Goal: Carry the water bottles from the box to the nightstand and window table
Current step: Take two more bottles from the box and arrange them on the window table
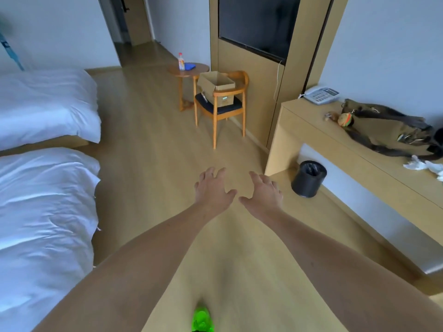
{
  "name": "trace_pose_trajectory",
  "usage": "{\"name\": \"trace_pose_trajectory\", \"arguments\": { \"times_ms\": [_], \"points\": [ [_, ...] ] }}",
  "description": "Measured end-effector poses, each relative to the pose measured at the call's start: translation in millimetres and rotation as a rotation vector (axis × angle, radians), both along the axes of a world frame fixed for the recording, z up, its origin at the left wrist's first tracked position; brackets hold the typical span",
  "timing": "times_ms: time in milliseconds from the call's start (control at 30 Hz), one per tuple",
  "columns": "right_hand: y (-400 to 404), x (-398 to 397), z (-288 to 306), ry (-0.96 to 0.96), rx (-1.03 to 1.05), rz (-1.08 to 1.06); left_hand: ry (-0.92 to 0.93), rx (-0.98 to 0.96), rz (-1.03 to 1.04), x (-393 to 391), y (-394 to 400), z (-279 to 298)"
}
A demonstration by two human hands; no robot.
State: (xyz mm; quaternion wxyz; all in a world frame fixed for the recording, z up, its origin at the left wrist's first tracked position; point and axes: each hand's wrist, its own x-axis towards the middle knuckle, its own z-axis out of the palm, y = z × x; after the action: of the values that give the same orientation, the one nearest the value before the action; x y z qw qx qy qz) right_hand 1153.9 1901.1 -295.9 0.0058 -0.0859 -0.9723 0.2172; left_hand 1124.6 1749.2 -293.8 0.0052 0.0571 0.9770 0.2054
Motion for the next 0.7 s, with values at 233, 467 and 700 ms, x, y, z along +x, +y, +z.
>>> {"name": "trace_pose_trajectory", "arguments": {
  "times_ms": [233,467,700],
  "points": [
    [-52,-145,5,-0.018,-0.026,-0.013,-0.022,-0.021,0.015,-147,-60,7],
    [-68,-287,-14,-0.043,-0.031,0.015,-0.037,-0.051,0.029,-280,-81,-13],
    [-68,-475,-35,-0.060,-0.057,0.074,-0.004,-0.151,0.026,-458,-73,-27]
  ]
}}
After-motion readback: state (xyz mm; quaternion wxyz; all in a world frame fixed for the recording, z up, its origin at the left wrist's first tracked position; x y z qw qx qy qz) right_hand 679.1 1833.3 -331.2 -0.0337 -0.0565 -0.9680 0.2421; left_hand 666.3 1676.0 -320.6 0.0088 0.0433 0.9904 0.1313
